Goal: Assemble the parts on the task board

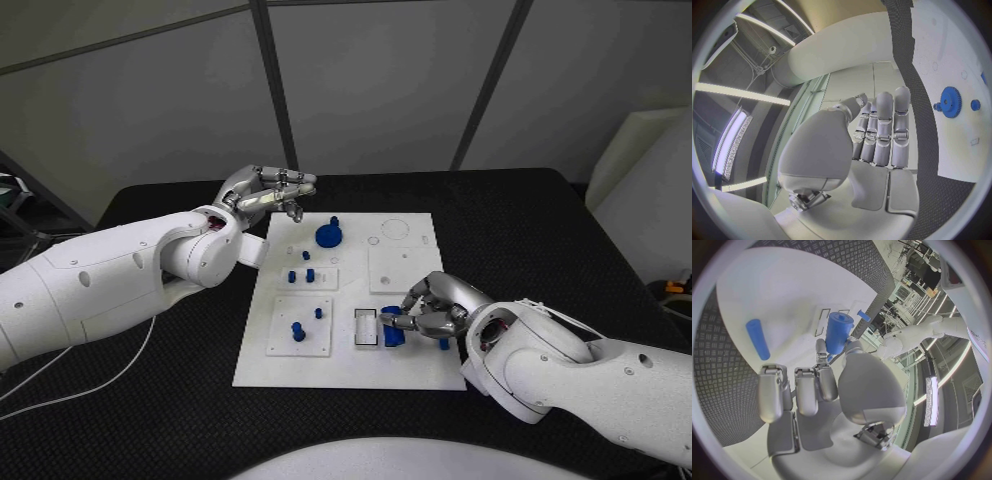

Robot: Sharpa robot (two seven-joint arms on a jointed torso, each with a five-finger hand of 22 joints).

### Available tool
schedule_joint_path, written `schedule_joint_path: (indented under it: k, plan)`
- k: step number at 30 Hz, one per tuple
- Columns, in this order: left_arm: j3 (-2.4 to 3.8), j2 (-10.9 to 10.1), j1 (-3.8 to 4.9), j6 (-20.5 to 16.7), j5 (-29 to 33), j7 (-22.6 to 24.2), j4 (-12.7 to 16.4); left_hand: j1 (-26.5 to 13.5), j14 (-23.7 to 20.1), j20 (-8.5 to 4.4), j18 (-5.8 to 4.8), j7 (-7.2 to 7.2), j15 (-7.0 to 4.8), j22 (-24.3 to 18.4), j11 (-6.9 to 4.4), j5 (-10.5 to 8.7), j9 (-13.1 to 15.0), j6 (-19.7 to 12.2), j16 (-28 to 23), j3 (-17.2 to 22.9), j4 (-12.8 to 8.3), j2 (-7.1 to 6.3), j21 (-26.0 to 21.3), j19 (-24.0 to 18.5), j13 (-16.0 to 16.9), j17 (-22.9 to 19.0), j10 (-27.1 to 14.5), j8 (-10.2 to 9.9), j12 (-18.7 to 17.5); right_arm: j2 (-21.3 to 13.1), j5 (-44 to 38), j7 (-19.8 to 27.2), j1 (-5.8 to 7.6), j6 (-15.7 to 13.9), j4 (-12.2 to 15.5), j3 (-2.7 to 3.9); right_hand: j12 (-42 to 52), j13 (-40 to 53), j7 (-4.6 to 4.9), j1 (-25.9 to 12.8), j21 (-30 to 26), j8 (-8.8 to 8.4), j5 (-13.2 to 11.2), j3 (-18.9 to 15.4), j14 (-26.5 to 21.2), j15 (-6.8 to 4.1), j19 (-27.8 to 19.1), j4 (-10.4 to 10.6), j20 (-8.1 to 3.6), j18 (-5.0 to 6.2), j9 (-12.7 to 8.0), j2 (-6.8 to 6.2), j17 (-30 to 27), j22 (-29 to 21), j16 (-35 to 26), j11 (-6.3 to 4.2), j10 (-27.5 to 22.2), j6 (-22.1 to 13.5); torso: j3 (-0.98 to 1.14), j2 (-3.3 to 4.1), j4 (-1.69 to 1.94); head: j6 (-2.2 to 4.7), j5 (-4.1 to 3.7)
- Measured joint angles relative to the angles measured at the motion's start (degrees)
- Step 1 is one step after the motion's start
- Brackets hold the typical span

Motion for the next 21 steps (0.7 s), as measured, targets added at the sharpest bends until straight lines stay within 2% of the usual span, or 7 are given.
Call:
schedule_joint_path:
  k: [8, 15, 21]
  plan:
    - [0.0, 0.1, 0.0, 0.1, 0.0, 0.0, 0.1, 0.0, 0.0, 0.0, 0.0, 0.0, 0.0, 0.0, 0.0, 0.0, 0.0, 0.0, 0.0, 0.0, 0.0, 0.0, 0.0, 0.0, 0.0, 0.0, 0.0, 0.0, 0.0, 3.6, 1.5, 0.7, 0.02, 0.5, -3.1, 0.03, 0.0, 0.0, 0.0, -0.4, 0.0, 0.11, 0.0, -0.6, 0.0, 0.0, 0.2, 0.1, -0.21, 0.0, 0.4, 0.54, 0.0, 0.0, 0.0, 0.0, 0.0, 0.0, 0.0, 0.05, -0.01, 0.07, 0.14]
    - [0.0, 0.2, 0.01, 0.2, 0.0, 0.0, 0.1, 0.0, 0.0, 0.0, 0.0, 0.0, 0.0, 0.0, 0.0, 0.0, 0.0, 0.0, 0.0, 0.0, 0.0, 0.0, 0.0, 0.0, 0.0, 0.0, 0.0, 0.0, 0.0, 5.9, 2.6, 0.8, 0.05, 1.7, -5.0, 0.04, -0.3, 0.0, 0.01, -0.9, 0.0, 0.28, 0.0, -1.2, 0.0, 0.0, 0.2, 0.1, -0.21, 0.0, 0.5, 0.97, 0.0, 0.0, 0.0, 0.0, 0.0, 0.0, 0.02, 0.08, -0.06, 0.04, 0.58]
    - [0.01, 0.2, 0.02, 0.2, 0.0, 0.0, 0.1, 0.0, 0.0, 0.0, 0.0, 0.0, 0.0, 0.0, 0.0, 0.0, 0.0, 0.0, 0.0, 0.0, 0.0, 0.0, 0.0, 0.0, 0.0, 0.0, 0.0, 0.0, 0.0, 7.0, 3.1, 0.7, 0.12, 3.3, -6.1, 0.07, -0.7, 0.0, 0.01, -1.8, 0.0, 0.74, -1.2, -2.0, 0.0, 0.0, 0.2, 0.1, -0.21, 0.0, 1.1, 0.74, 0.0, 0.0, 0.0, 0.0, 0.0, 0.0, 0.02, 0.09, -0.12, -0.04, 0.83]
